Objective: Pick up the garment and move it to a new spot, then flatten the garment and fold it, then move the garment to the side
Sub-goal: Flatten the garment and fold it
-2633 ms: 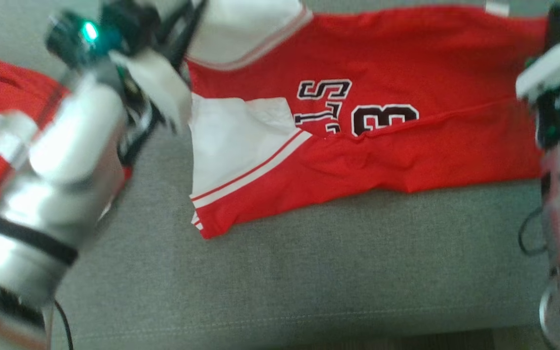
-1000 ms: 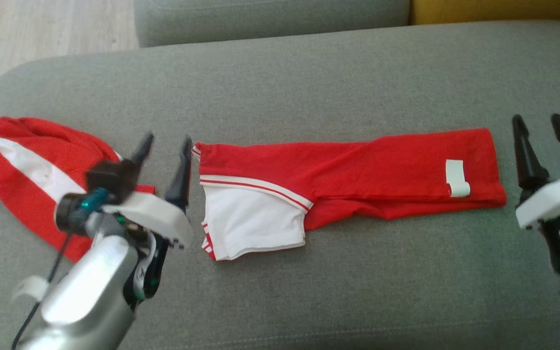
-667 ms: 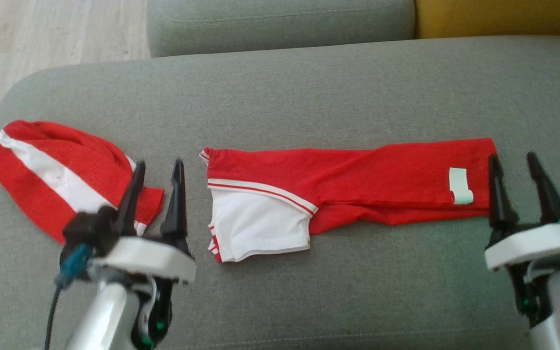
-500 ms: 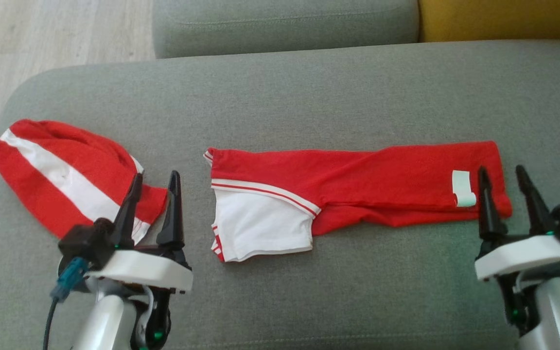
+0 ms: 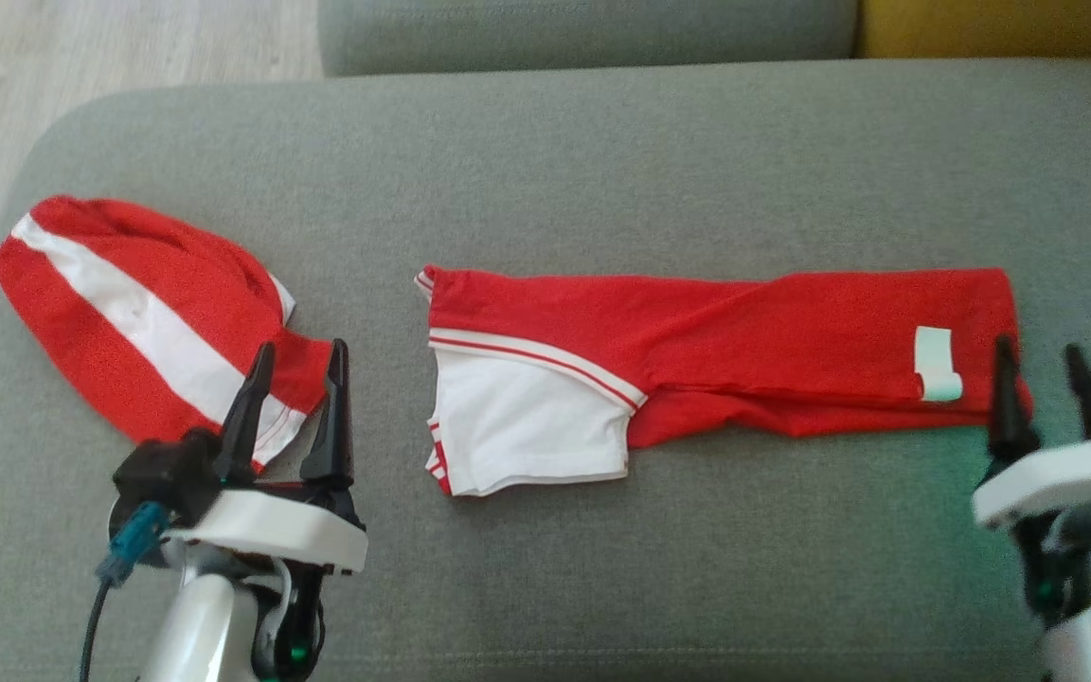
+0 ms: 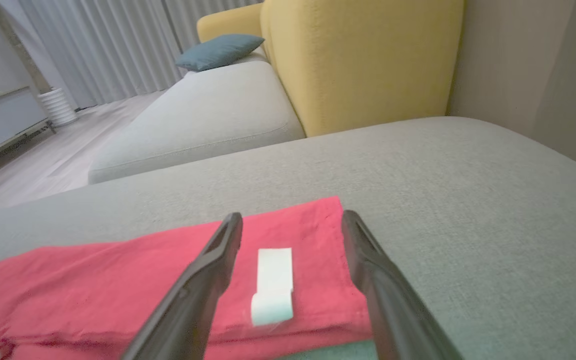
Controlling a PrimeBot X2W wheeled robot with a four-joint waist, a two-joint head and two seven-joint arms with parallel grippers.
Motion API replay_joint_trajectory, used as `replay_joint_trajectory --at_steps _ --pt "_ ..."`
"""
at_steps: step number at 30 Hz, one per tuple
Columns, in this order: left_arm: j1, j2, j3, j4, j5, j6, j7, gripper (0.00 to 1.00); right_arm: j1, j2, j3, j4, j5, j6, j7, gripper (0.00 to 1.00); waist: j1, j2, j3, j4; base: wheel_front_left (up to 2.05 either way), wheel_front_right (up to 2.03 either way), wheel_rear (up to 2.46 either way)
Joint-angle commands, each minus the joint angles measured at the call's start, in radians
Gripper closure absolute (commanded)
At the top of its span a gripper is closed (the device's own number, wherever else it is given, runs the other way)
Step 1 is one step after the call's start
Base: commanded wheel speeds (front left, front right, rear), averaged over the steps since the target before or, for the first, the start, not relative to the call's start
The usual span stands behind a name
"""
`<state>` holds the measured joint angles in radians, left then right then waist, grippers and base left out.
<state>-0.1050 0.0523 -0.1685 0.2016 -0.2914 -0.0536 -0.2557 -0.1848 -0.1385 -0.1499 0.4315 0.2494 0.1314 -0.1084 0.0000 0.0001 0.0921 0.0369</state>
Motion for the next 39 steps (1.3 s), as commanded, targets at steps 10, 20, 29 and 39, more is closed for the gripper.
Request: replay_joint_trajectory --at_steps 10,20,29,39 --pt "-0.089 -0.002 0.047 -0.014 0.007 -0.027 -0.006 0.0 -0.236 -0.004 -0.237 0.154 0.007 -0.001 0.226 0.0 0.0 -0.0001 0.11 0.049 0.0 0.0 0.0" --pt "-0.132 -0.002 0.068 -0.014 0.011 -0.039 -0.006 0.0 -0.313 0.022 -0.308 0.215 -0.025 -0.001 0.367 0.0 0.0 -0.0001 0.178 0.058 0.0 0.0 0.0" --pt "-0.167 -0.002 0.128 -0.012 0.039 -0.049 -0.006 0.0 -0.308 0.034 -0.335 0.213 -0.003 -0.001 0.401 1.0 0.0 -0.0001 0.172 0.036 0.0 0.0 0.0" --pt "-0.155 -0.002 0.145 -0.014 0.042 -0.056 -0.006 0.0 -0.306 -0.026 -0.485 0.222 -0.163 -0.001 0.342 1.0 0.0 -0.0001 0.126 0.025 0.0 0.0 0.0"
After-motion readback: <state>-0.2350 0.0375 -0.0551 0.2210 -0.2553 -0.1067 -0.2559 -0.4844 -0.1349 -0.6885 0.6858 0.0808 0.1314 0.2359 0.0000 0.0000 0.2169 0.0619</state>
